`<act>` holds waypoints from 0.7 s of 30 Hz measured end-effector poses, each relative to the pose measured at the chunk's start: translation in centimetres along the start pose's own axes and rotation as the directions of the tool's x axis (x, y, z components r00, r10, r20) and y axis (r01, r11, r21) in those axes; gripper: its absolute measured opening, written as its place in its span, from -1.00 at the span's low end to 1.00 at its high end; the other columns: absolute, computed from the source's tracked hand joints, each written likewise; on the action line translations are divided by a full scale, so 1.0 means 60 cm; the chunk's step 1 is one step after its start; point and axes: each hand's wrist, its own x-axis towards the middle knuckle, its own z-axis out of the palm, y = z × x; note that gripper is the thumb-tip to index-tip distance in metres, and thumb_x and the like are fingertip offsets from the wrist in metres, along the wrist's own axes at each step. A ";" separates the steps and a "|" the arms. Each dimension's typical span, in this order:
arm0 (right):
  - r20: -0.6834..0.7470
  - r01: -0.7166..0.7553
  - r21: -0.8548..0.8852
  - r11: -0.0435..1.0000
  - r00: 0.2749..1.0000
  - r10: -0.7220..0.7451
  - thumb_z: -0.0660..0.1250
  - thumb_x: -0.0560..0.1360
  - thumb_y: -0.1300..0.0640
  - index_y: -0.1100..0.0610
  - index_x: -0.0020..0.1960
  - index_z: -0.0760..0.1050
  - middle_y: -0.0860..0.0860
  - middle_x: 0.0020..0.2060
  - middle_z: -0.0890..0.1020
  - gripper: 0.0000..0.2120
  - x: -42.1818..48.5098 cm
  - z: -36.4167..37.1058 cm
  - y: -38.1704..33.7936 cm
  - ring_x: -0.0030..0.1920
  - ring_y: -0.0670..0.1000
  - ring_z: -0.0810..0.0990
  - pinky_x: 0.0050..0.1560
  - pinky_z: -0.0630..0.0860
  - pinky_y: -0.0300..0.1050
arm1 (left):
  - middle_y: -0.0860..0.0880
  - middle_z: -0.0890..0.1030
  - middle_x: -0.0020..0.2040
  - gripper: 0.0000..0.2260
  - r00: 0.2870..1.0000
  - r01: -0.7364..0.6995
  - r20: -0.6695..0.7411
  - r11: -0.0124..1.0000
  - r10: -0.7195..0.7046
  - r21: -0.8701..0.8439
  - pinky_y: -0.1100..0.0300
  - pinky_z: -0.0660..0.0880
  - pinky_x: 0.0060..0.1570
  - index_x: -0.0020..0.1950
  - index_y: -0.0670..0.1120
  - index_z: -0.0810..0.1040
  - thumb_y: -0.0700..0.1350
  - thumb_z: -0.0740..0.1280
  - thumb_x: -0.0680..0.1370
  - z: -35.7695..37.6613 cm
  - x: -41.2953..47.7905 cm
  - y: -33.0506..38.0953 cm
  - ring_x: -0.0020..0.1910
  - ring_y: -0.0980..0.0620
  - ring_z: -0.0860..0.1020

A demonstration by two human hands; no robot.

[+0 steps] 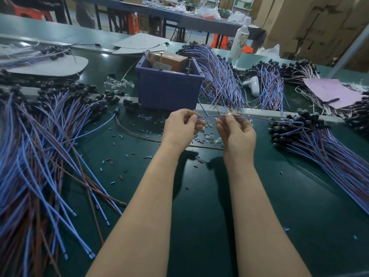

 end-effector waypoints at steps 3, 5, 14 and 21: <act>0.020 -0.011 -0.018 1.000 1.000 0.012 0.24 0.56 0.33 0.17 -0.16 0.40 0.07 -0.27 0.54 -0.85 -0.002 0.003 0.002 -0.38 -0.13 0.62 -0.29 0.56 -0.32 | -0.10 0.64 -0.19 -0.85 1.000 0.011 0.003 0.999 -0.010 -0.045 0.41 0.52 -0.26 -0.01 -0.22 0.53 -0.28 0.16 0.63 0.000 0.001 0.001 -0.31 0.16 0.58; 0.024 -0.017 -0.034 0.999 1.000 0.018 0.24 0.56 0.33 0.17 -0.16 0.40 0.06 -0.28 0.55 -0.85 -0.002 0.003 0.002 -0.38 -0.12 0.63 -0.30 0.56 -0.31 | -0.09 0.65 -0.18 -0.85 1.000 0.007 0.007 0.999 -0.007 -0.036 0.37 0.53 -0.21 0.00 -0.21 0.53 -0.27 0.16 0.63 0.000 0.002 -0.001 -0.29 0.14 0.58; 0.038 -0.059 -0.108 0.992 0.997 0.063 0.27 0.55 0.31 0.16 -0.19 0.45 0.08 -0.28 0.57 -0.84 -0.003 0.004 0.005 -0.37 -0.10 0.60 -0.29 0.55 -0.31 | -0.02 0.62 -0.30 -0.89 0.997 -0.007 0.070 0.995 0.014 -0.101 0.39 0.54 -0.27 -0.09 -0.18 0.51 -0.26 0.23 0.60 0.002 -0.003 0.001 -0.42 0.24 0.57; 0.047 -0.034 -0.075 0.997 0.998 0.038 0.27 0.55 0.33 0.20 -0.19 0.46 0.01 -0.38 0.59 -0.85 -0.003 0.003 0.005 -0.38 -0.12 0.62 -0.26 0.57 -0.31 | 0.08 0.57 -0.37 -0.89 0.998 -0.066 0.026 0.988 0.063 0.141 0.16 0.45 -0.12 -0.10 -0.09 0.54 -0.10 0.29 0.59 0.000 -0.001 -0.007 -0.38 0.15 0.47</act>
